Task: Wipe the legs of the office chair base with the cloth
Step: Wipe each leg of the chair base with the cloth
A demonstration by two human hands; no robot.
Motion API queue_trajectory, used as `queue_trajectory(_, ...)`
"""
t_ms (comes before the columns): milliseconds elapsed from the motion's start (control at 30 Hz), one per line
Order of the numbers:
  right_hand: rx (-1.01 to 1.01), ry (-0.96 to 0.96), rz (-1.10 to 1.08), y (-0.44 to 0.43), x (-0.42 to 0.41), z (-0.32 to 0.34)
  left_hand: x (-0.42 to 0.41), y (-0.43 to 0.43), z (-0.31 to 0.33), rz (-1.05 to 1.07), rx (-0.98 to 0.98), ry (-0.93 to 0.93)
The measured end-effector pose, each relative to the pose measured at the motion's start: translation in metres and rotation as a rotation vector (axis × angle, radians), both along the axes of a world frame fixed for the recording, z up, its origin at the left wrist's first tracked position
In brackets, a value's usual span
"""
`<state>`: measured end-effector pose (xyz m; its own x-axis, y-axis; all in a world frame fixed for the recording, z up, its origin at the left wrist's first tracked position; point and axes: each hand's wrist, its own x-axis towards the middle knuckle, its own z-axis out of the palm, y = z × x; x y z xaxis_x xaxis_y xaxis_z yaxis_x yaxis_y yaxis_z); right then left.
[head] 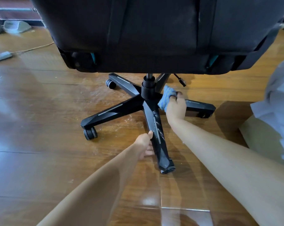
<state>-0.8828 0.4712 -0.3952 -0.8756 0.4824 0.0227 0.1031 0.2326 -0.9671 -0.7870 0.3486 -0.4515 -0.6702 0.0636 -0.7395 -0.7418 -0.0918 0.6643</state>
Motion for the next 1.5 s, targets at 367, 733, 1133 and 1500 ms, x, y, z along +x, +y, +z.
queue_trajectory(367,0.810,-0.040,0.517,-0.040,-0.004,-0.025,0.000,-0.044,-0.023,-0.014,0.005,-0.006)
queue_trajectory(733,0.873,0.047,0.639,-0.017,0.074,-0.057,-0.005,-0.051,-0.031,-0.020,0.097,0.010)
queue_trajectory(1133,0.856,-0.010,0.583,-0.022,0.059,-0.044,0.002,-0.050,-0.021,0.017,0.155,-0.024)
queue_trajectory(1500,0.889,-0.138,0.604,-0.012,0.017,-0.042,0.005,-0.043,-0.024,0.066,0.131,-0.043)
